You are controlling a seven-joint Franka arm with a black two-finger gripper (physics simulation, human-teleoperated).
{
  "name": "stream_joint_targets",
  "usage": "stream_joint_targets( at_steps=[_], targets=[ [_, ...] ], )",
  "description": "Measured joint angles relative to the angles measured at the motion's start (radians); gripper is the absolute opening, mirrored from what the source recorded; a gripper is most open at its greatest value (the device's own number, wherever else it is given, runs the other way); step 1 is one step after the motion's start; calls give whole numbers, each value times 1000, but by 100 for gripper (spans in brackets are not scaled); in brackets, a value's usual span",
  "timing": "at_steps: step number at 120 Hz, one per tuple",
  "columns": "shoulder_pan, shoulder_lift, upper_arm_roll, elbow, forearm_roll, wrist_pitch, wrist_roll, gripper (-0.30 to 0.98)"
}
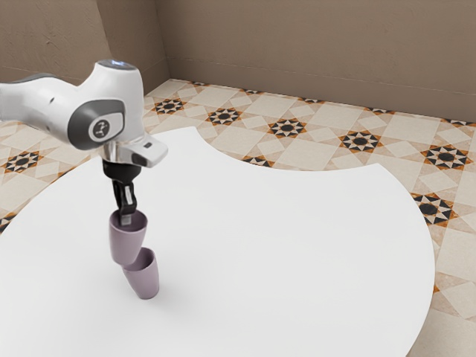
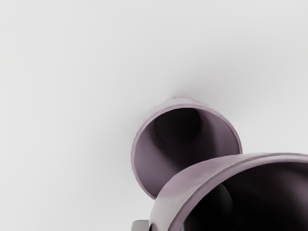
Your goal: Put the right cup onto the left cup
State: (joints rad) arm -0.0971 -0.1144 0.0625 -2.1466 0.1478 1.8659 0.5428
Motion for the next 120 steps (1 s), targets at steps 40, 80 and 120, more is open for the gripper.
stream_joint_targets(
  at_steps=[40,80,120],
  targets=[
    [-10,59,-1,35,24,0,-3,-10],
    [-49,92,1,40,26,6,-10,-10],
    [-48,117,-7,40,26,23,-16,-10]
  ],
)
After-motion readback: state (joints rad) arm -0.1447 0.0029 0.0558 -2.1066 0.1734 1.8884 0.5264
